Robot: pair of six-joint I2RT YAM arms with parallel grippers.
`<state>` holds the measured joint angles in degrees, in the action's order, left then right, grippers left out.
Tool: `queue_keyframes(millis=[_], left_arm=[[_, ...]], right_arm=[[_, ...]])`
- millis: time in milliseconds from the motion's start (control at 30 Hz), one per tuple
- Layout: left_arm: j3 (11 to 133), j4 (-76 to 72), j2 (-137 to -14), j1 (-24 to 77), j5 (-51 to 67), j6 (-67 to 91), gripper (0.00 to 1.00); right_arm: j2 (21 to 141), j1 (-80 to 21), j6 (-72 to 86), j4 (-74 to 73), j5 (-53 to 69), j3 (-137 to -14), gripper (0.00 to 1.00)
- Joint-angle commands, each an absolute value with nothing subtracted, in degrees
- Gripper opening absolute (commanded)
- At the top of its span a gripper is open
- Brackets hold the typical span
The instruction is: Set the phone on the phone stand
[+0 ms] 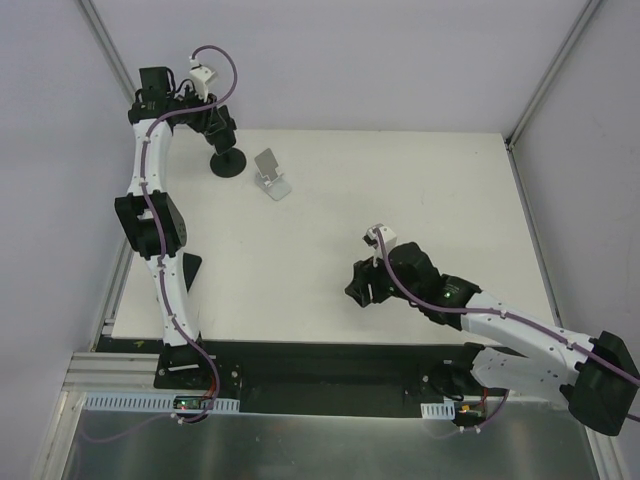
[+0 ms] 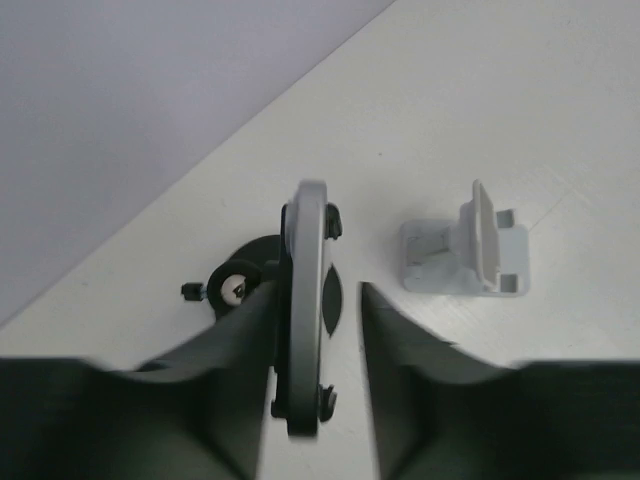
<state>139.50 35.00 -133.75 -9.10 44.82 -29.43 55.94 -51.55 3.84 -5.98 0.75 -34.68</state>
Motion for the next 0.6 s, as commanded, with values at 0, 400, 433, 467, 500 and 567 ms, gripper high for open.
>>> queue_keyframes(millis=[0,400,433,467,500,567], left_arm=[[142.47,29.89,-132.28,-10.02,47.11,-27.88,0.49],[107.60,-1.41,-107.47,-10.90,34.57,3.99,0.98],[101.84,-5.58,-104.10,-10.90,32.89,6.22,0.98],[96.47,-9.45,-100.93,-10.99,31.22,8.24,0.98],[87.89,-16.10,-95.85,-11.07,30.77,11.48,0.97],[82.64,-18.72,-92.91,-11.16,34.43,12.13,0.87]], right_arm=[[57.83,-51.33,5.18,-1.23,5.71,-36.56,0.62],[55.64,-51.33,7.73,-0.35,6.15,-35.77,0.62],[55.55,-51.33,7.65,-0.35,6.15,-36.03,0.61],[55.29,-51.33,7.56,-0.61,6.15,-36.30,0.61],[54.76,-51.24,7.38,-0.79,6.33,-36.47,0.61],[54.06,-51.33,7.03,-1.32,6.42,-36.30,0.62]])
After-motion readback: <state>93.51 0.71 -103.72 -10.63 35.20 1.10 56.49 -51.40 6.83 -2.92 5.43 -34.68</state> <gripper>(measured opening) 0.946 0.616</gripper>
